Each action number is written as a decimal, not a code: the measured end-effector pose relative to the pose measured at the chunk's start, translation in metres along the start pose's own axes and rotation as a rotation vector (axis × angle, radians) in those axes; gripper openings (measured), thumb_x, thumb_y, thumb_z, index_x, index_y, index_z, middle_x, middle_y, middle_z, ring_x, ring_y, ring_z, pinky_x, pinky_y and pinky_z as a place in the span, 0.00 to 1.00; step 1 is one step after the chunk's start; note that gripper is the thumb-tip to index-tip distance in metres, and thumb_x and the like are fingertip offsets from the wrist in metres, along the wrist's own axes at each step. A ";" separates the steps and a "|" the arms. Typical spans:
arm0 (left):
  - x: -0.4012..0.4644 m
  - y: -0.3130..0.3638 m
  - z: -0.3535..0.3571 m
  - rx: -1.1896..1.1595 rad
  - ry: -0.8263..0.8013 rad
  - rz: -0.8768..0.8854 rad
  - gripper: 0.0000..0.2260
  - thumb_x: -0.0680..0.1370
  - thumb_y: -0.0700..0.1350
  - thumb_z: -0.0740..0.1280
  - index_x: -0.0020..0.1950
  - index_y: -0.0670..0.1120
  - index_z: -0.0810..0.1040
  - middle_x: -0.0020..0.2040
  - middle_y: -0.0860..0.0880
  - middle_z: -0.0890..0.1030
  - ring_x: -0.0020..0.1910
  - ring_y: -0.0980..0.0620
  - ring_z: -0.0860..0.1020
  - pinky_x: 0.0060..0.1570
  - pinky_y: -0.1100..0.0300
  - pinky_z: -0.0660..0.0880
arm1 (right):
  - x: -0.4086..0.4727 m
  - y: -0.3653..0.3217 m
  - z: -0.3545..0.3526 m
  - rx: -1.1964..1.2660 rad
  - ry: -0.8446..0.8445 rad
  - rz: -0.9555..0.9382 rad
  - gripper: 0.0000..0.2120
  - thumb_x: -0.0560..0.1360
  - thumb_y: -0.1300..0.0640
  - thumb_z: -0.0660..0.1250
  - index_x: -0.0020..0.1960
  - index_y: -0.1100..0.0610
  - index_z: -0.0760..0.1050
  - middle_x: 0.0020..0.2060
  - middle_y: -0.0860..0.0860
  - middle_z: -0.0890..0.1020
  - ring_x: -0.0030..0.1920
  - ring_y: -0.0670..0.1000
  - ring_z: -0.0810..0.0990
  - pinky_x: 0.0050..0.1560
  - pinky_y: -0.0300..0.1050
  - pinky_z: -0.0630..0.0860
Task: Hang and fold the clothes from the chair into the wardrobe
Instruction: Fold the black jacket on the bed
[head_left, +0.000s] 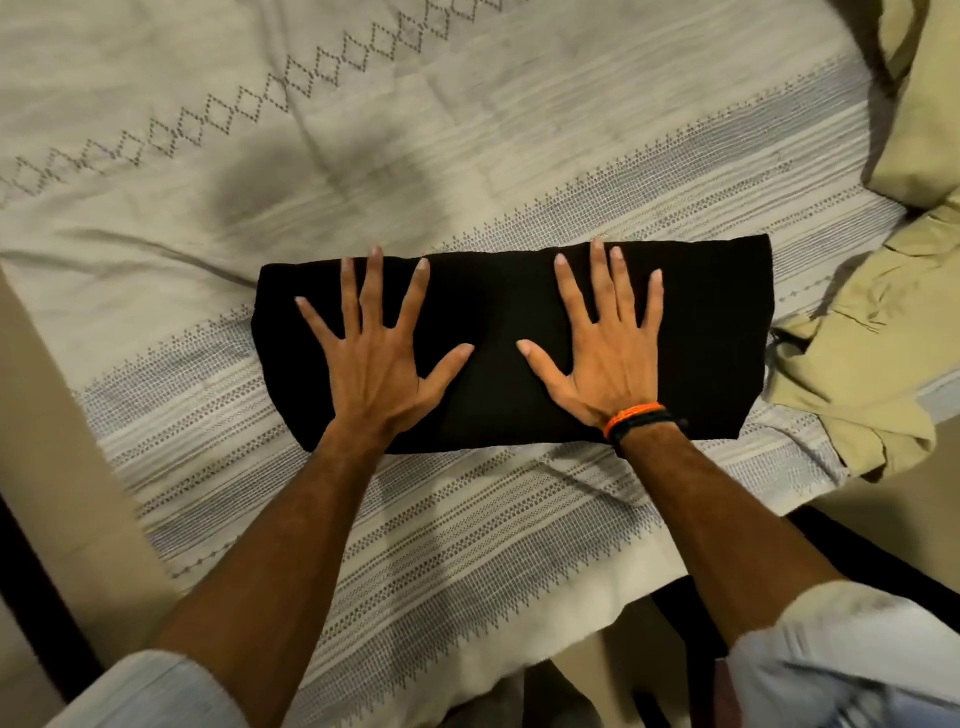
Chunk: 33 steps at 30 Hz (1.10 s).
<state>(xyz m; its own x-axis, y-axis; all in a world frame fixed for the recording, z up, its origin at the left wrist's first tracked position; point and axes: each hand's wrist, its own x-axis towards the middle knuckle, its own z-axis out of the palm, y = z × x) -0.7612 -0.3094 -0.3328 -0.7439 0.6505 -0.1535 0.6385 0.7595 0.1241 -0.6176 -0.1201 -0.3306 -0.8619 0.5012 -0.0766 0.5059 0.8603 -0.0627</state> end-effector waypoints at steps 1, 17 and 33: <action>-0.001 0.000 0.002 -0.006 0.001 0.002 0.40 0.74 0.75 0.48 0.81 0.57 0.46 0.81 0.44 0.45 0.79 0.40 0.42 0.66 0.22 0.45 | -0.002 -0.001 0.001 0.002 0.015 0.004 0.41 0.76 0.28 0.49 0.81 0.50 0.50 0.80 0.59 0.51 0.80 0.58 0.48 0.75 0.67 0.44; 0.010 -0.010 0.025 -0.056 -0.024 -0.002 0.42 0.74 0.75 0.52 0.81 0.53 0.50 0.81 0.42 0.48 0.79 0.40 0.43 0.68 0.25 0.43 | 0.009 -0.001 0.023 0.031 0.022 0.006 0.43 0.75 0.28 0.52 0.80 0.54 0.53 0.79 0.59 0.53 0.80 0.57 0.50 0.76 0.66 0.46; -0.004 -0.019 0.047 -0.063 0.110 -0.156 0.40 0.76 0.72 0.53 0.81 0.49 0.52 0.80 0.39 0.49 0.79 0.37 0.46 0.72 0.30 0.45 | -0.005 0.042 0.041 -0.034 0.039 0.071 0.43 0.76 0.30 0.50 0.80 0.58 0.51 0.79 0.61 0.52 0.80 0.59 0.48 0.76 0.66 0.46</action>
<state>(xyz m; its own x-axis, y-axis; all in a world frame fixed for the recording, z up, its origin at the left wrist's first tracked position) -0.7606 -0.3268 -0.3809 -0.8518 0.5194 -0.0684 0.5032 0.8476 0.1686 -0.5909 -0.0899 -0.3734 -0.8251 0.5635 -0.0403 0.5647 0.8250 -0.0248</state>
